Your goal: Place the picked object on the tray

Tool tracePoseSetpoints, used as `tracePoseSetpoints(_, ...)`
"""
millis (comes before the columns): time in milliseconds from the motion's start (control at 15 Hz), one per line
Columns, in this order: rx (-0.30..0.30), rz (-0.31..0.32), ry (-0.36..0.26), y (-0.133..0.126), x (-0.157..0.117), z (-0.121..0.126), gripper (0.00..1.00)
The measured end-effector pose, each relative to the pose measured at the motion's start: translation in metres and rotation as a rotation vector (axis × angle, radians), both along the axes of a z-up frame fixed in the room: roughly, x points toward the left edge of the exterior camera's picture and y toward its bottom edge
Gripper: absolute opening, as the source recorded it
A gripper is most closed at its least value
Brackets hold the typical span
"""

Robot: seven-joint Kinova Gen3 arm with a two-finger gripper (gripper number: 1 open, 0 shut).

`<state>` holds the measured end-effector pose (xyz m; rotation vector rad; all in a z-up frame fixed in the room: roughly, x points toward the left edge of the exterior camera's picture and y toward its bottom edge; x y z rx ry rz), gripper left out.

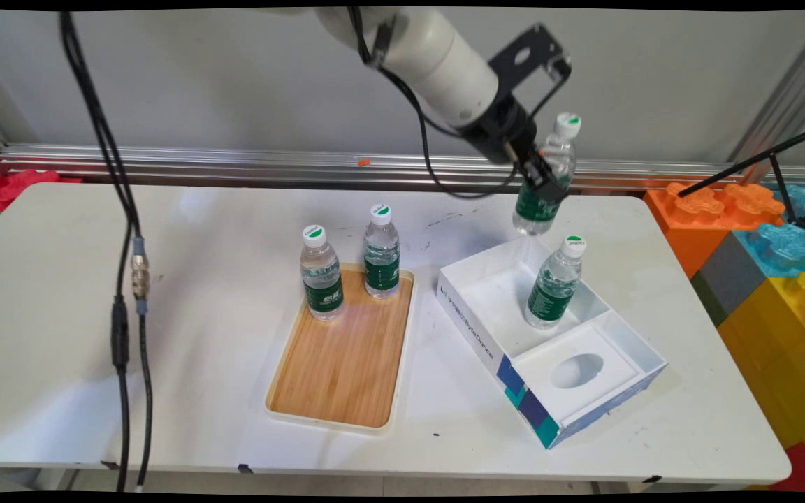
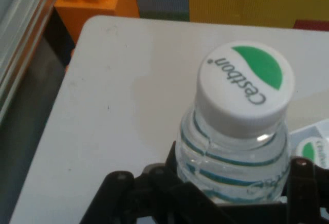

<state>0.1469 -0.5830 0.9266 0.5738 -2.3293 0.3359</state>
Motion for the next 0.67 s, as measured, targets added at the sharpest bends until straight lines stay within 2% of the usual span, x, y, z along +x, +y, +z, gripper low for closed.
tracePoseSetpoints(200,-0.022,0.032,-0.006,0.019,0.01,0.043,0.0)
tracePoseSetpoints(400,-0.034,0.053,-0.02,0.05,0.025,0.079,0.0)
tracePoseSetpoints(667,-0.037,0.04,-0.034,0.099,0.051,0.107,0.0)
